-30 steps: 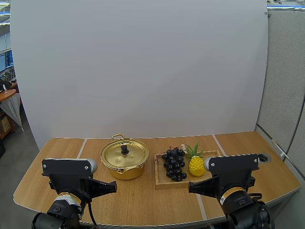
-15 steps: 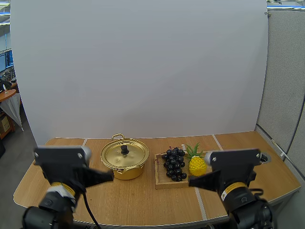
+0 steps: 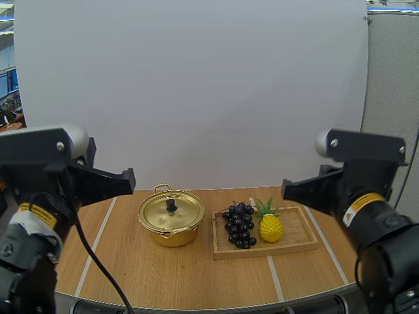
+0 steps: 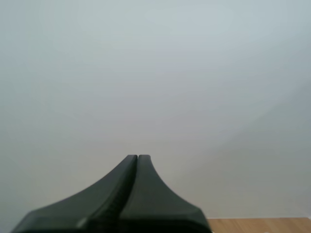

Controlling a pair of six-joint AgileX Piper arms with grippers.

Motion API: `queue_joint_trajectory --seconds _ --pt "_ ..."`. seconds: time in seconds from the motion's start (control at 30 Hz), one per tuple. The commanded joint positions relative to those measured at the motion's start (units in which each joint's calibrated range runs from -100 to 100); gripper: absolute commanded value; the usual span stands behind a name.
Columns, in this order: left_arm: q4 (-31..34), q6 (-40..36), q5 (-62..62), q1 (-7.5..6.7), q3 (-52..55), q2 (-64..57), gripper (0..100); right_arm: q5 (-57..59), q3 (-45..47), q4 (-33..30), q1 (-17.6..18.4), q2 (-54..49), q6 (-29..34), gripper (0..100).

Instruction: Open the pot, put the pineapple inside, and close it

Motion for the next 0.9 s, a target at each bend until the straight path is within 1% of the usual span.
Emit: queue_joint_trajectory --seconds 0.0,0.2,0.37,0.5,0.57,0.63,0.73,0.87 --pt "-0.19 0.54 8.90 0.15 -2.65 0.00 0 6.56 -3.31 -0.07 -0.27 -0.07 -0.15 0" --pt "-0.38 0.78 12.46 0.15 -2.83 0.12 0 8.64 -3.94 0.69 -0.27 -0.07 -0.15 0" --pt "-2.44 3.63 12.48 0.15 -2.83 7.72 0 9.31 -3.94 2.12 -0.27 2.02 -0.48 0" --pt "-5.50 7.69 10.37 0.15 -2.83 16.23 0 9.31 -3.94 3.16 -0.27 7.46 -3.50 0" --pt "-8.19 10.93 8.83 0.15 -2.83 20.72 0 9.44 -3.94 4.40 -0.27 10.98 -4.13 0" --pt "-11.15 13.93 6.95 0.15 -2.83 24.99 0 9.44 -3.94 5.00 -0.27 13.95 -4.13 0" --pt "-13.94 16.51 4.03 0.15 -2.83 30.65 0 9.44 -3.94 5.11 -0.27 19.66 -4.13 0" --pt "-15.73 19.34 0.74 0.15 -2.83 37.81 0 9.24 -3.94 5.26 -0.27 27.07 -4.13 0"
